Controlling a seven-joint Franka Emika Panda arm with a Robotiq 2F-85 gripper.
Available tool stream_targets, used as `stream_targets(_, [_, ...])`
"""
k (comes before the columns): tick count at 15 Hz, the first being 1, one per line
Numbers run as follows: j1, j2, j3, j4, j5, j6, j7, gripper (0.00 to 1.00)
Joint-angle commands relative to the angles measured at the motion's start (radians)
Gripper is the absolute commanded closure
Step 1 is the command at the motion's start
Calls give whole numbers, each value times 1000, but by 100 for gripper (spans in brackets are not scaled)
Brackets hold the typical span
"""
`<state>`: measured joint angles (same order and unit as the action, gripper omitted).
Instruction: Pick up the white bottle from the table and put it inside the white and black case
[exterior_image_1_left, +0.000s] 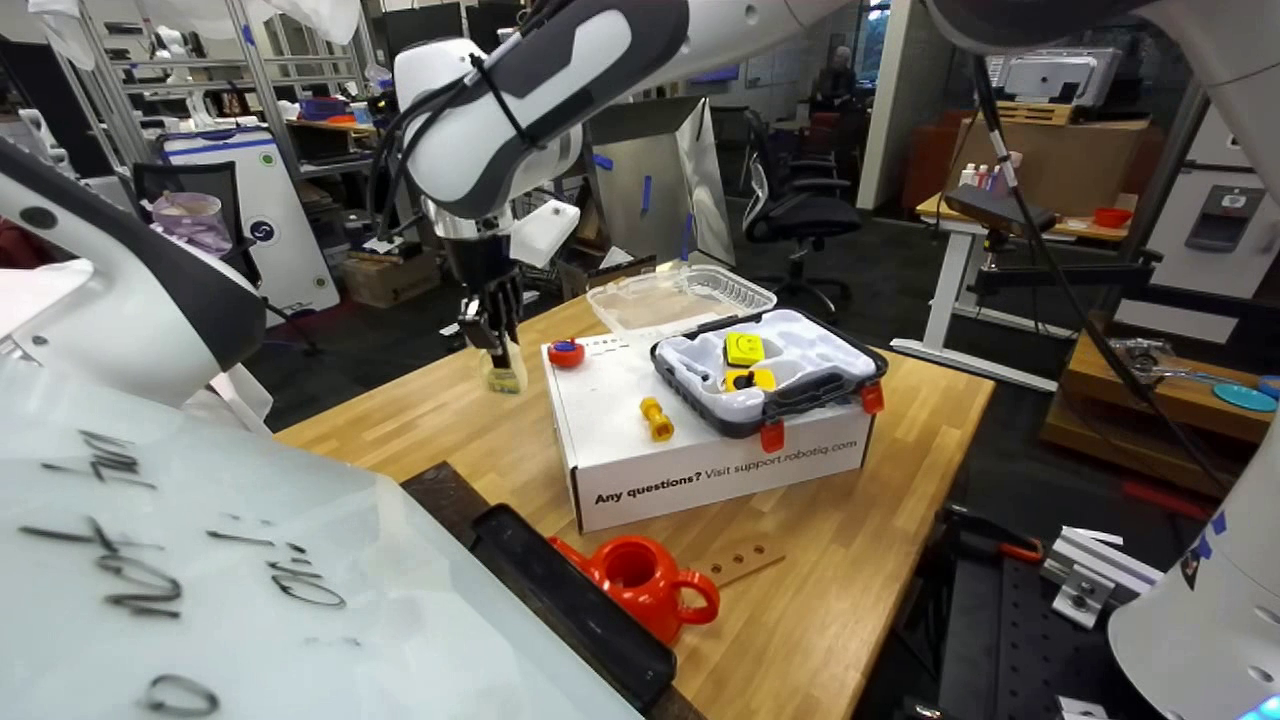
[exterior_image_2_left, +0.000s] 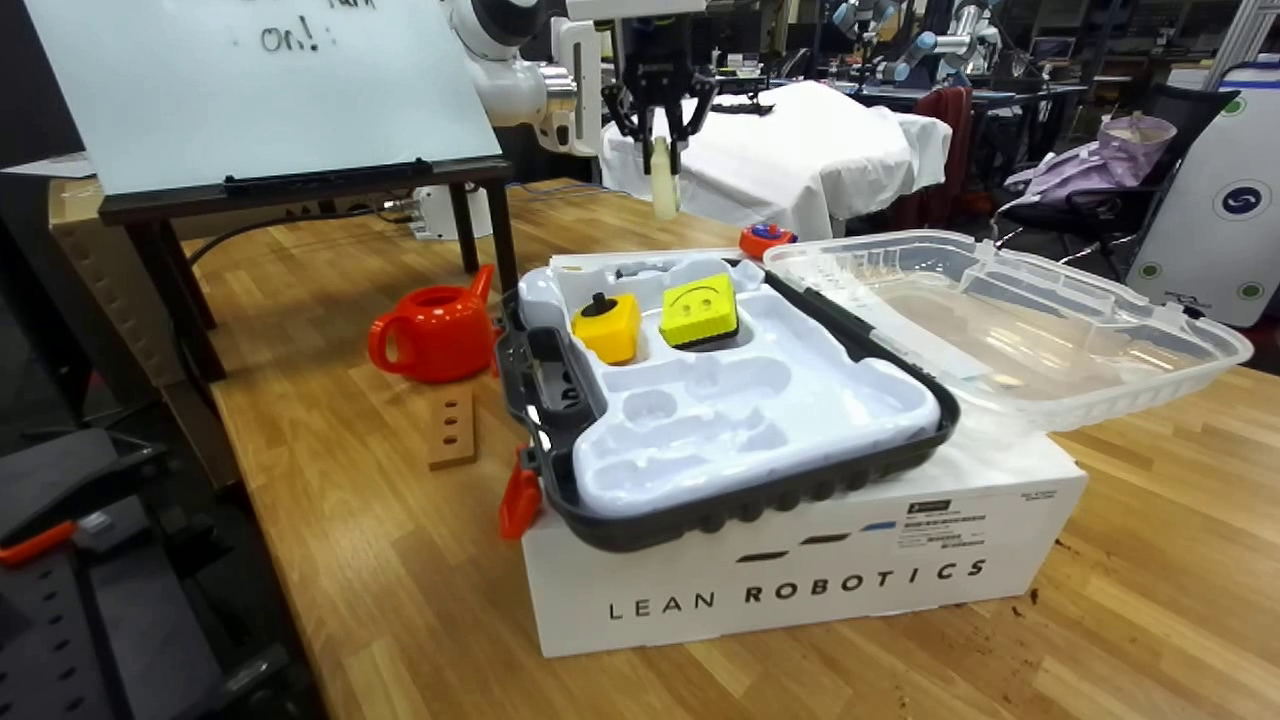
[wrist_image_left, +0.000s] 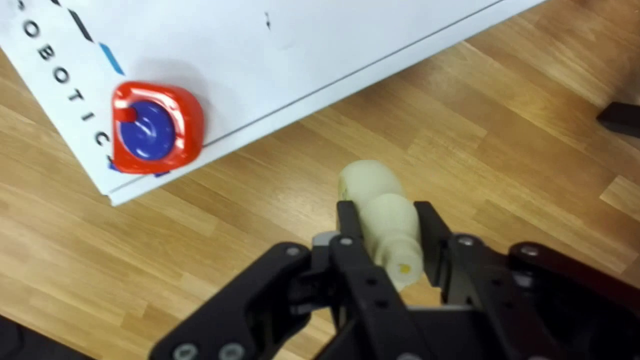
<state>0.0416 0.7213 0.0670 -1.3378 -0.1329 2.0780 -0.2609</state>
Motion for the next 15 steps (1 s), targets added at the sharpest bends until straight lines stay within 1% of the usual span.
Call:
stream_targets(1, [10, -122, -55, -131, -14, 34, 142, 92])
stream_targets(6, [25, -233, -121, -241, -75, 32, 317, 92])
stream_targets(9, [38, -289, -152, -326, -140, 29, 437, 92])
stream_targets(12, [33, -343, -159, -413, -162, 24, 520, 92])
stream_targets(15, [20, -397, -152, -492, -141, 32, 557, 92])
